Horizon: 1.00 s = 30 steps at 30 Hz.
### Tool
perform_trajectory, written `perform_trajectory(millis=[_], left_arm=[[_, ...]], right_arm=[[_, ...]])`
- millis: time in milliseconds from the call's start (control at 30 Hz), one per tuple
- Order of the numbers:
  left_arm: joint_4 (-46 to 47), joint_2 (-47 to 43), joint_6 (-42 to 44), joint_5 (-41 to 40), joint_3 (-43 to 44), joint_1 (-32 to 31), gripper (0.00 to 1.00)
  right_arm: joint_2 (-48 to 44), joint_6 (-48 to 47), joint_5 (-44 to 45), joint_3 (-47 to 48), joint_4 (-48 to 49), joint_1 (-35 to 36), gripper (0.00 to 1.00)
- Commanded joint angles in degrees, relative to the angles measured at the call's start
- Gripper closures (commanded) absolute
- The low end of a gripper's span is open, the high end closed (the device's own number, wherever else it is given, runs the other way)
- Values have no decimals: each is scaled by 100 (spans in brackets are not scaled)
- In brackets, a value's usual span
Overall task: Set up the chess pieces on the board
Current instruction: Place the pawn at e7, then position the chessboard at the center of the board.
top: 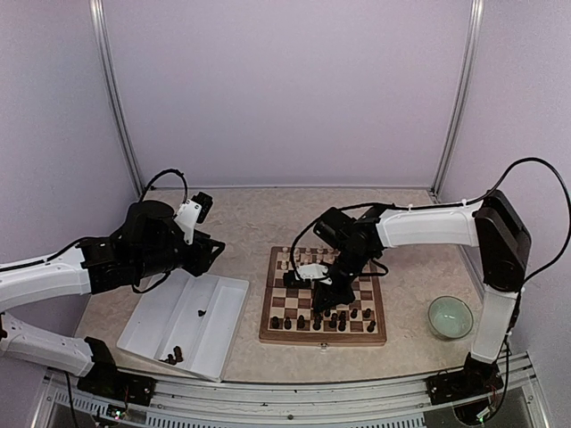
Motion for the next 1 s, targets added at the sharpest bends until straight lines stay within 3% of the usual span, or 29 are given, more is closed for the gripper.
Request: perform_trajectory(millis=[0,233,533,967], left_arm=[[-10,54,-7,25,135,3,54],[-43,105,-3,19,151,-2,54],[-88,110,-209,18,141,-2,54],[-2411,392,-2862,-321,345,-33,58]], right_arm=[[138,0,36,133,-53,75,91],[173,-29,79,134,-91,105,88],[24,-117,-11,266,-331,106,75],[-143,-81,242,801,-146,-218,71]])
